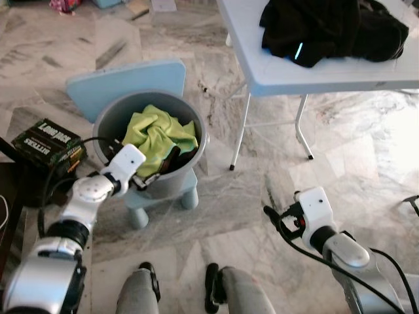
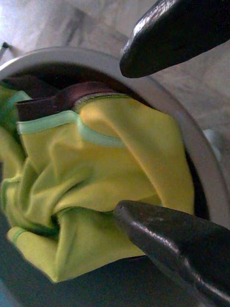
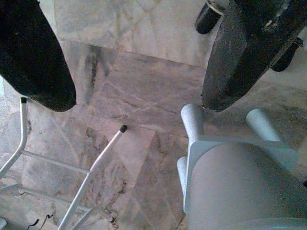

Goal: Hang hanger

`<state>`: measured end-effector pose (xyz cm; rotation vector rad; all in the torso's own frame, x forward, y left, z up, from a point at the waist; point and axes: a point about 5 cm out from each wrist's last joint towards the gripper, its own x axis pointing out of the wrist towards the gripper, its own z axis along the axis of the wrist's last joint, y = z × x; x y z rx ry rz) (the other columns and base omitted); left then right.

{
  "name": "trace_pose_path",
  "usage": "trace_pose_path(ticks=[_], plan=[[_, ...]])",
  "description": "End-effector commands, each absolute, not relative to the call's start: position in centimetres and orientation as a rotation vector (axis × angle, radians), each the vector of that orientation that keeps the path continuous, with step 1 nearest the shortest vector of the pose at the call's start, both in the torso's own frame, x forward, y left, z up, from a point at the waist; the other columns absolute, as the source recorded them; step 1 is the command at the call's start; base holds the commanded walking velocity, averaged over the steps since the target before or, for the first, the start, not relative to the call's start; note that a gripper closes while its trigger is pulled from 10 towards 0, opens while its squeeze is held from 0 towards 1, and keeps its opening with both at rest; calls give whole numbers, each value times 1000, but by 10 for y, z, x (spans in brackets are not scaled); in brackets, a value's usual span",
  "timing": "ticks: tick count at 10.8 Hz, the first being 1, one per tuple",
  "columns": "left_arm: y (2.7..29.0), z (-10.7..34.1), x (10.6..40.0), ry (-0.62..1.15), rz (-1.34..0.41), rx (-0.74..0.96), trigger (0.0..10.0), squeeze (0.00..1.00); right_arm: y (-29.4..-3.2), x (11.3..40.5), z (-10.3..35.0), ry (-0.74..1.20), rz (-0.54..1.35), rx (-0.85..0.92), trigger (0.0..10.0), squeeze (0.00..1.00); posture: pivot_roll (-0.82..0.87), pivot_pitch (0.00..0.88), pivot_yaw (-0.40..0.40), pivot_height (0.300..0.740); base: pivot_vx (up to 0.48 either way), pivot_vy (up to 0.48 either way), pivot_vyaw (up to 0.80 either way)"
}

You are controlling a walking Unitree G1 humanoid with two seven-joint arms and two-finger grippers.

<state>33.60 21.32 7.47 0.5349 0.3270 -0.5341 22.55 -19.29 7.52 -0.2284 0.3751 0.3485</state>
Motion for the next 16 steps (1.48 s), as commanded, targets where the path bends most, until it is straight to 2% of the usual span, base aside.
trace_pose_path(ticks=[1,2,8,13,16], plan=[[211,70,334,360,-577,557,2745,0,-196,222,76,385,339,-244,10000,0,-208,248,-129,740,0,0,0],[212,71,336,365,-577,559,0,0,-197,222,76,385,336,-245,10000,0,-219,244,-129,740,0,0,0],[218,65,334,446,-595,614,0,0,-196,227,77,375,334,-250,10000,0,-219,235,-124,740,0,0,0],[219,66,335,433,-563,579,0,0,-195,231,78,363,327,-256,10000,0,-216,226,-123,740,0,0,0],[222,73,341,393,-480,526,0,0,-195,233,79,359,327,-258,10000,0,-215,225,-122,740,0,0,0]])
